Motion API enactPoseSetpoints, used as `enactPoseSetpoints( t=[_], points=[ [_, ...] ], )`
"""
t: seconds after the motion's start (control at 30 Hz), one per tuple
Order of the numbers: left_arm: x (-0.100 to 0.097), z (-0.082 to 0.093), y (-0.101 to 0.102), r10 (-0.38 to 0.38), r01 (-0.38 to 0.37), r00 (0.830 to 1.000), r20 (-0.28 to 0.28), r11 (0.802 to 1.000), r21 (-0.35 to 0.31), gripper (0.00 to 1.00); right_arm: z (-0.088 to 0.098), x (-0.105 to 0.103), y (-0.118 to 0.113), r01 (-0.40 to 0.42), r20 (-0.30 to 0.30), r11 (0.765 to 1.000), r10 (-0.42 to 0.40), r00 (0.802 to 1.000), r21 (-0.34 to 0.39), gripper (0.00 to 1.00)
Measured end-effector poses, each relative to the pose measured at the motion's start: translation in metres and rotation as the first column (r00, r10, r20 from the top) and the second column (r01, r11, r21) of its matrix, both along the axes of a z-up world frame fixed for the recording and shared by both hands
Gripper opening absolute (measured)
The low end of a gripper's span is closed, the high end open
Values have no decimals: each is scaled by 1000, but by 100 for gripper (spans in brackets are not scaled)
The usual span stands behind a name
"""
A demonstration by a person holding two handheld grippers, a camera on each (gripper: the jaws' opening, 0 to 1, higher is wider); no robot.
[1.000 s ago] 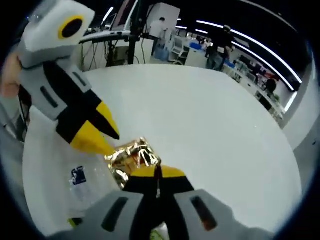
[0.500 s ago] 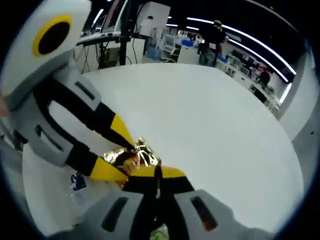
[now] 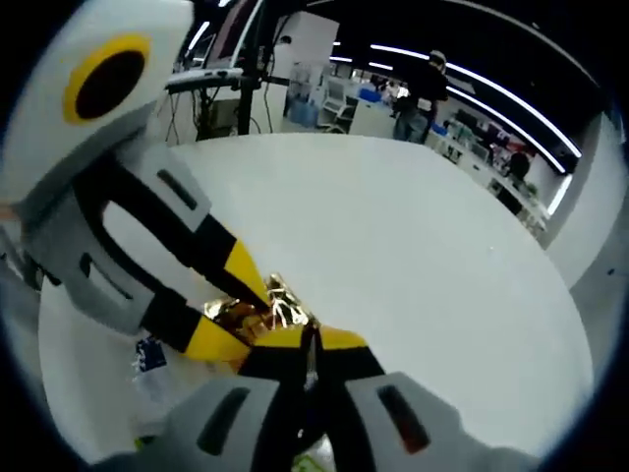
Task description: Arrange the skincare products in the storage area until every visible bottle or jar stands upright without overlapping.
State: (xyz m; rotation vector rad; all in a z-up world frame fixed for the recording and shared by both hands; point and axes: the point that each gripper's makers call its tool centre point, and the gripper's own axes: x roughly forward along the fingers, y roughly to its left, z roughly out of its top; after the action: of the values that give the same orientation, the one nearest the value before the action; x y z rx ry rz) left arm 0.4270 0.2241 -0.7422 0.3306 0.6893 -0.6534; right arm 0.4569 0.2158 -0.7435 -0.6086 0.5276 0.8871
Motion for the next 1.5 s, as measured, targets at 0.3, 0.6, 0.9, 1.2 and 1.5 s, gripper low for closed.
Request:
enactPoseSetpoints(
  t=[0.3,0.6,0.9,1.2,1.5],
  points=[
    [5,1,5,4,-4,1000,2,1000,11,23,1,0,-5,32,-7,999,-32,999,4,4],
    [6,0,6,4,-5,1000,-23,1000,-12,25,3,-4,-11,51,1,999,-51,999,-1,3],
    [7,-1,7,-10,9,998,-56,1000,-26,27,15,-8,-22,84,10,996,-85,996,33,8],
    [9,-2,5,-63,59,995,-81,997,-48,27,32,-33,-34,95,2,991,-96,995,91,10],
    [10,-2,3,-85,82,992,-96,996,-37,27,47,-59,-45,113,-27,983,-110,994,148,13]
  ],
)
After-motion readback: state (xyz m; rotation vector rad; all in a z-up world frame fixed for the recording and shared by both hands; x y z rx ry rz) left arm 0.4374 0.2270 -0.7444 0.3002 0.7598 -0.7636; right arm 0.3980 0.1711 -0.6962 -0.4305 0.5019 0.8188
